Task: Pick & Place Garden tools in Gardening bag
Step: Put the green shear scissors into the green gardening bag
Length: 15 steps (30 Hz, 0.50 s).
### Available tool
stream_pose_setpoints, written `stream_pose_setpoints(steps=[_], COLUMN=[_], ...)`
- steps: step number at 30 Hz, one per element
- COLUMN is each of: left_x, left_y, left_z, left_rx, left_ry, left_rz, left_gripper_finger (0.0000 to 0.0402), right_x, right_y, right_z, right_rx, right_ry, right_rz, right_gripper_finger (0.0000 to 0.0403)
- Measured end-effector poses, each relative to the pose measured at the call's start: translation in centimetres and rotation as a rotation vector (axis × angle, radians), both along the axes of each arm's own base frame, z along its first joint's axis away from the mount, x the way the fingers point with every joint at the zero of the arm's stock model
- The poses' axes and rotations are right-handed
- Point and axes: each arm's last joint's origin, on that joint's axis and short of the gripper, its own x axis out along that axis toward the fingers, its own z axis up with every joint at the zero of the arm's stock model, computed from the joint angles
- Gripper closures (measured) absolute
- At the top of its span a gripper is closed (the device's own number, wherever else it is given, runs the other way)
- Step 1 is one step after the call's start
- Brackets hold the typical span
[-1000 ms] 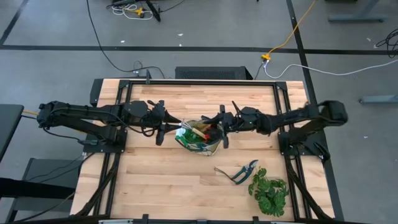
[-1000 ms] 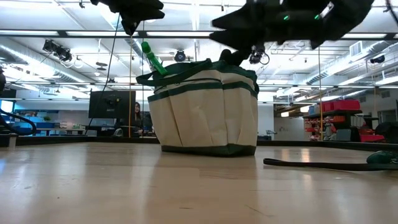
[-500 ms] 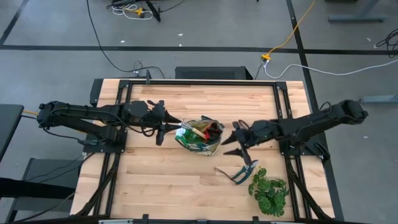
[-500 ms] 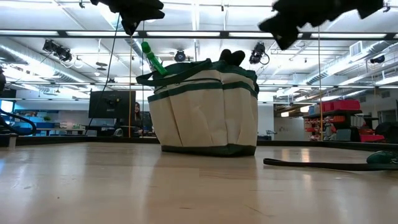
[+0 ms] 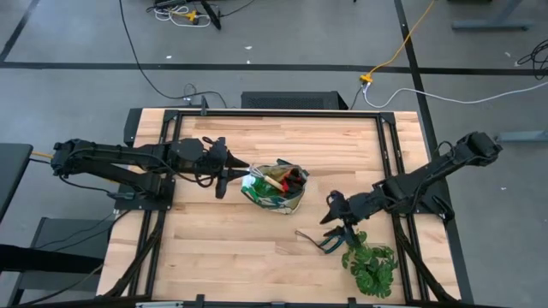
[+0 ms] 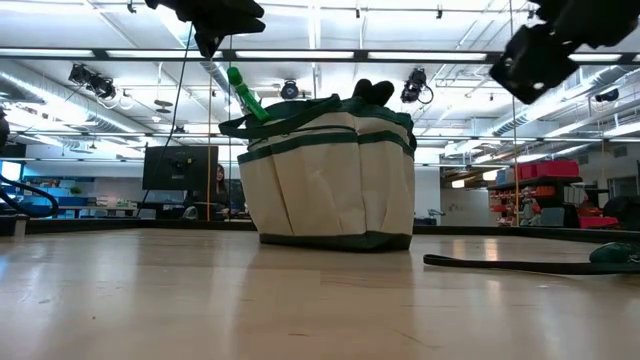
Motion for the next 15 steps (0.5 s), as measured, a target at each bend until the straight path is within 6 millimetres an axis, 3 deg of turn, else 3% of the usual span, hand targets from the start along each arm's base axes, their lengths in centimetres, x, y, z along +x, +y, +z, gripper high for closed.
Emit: stream_pose_setpoints(steps=[7, 15], left_x=[0.0, 0.0], left_y=[0.0, 0.0], left_z=[0.0, 0.0], left_rx=[-0.003, -0.024], left_ry=[-0.001, -0.001], left_rz=[0.001, 0.008], left_gripper_finger=[0.0290, 0.0290], right_x=[-0.4, 0.6], right_y=[1.9, 3.3], right_z=[-1.0, -4.5], right_rx=[0.036, 0.027], right_ry=[0.079, 0.246], right_rz=[0.022, 0.034], right_gripper_finger=[0.0226, 0.0237])
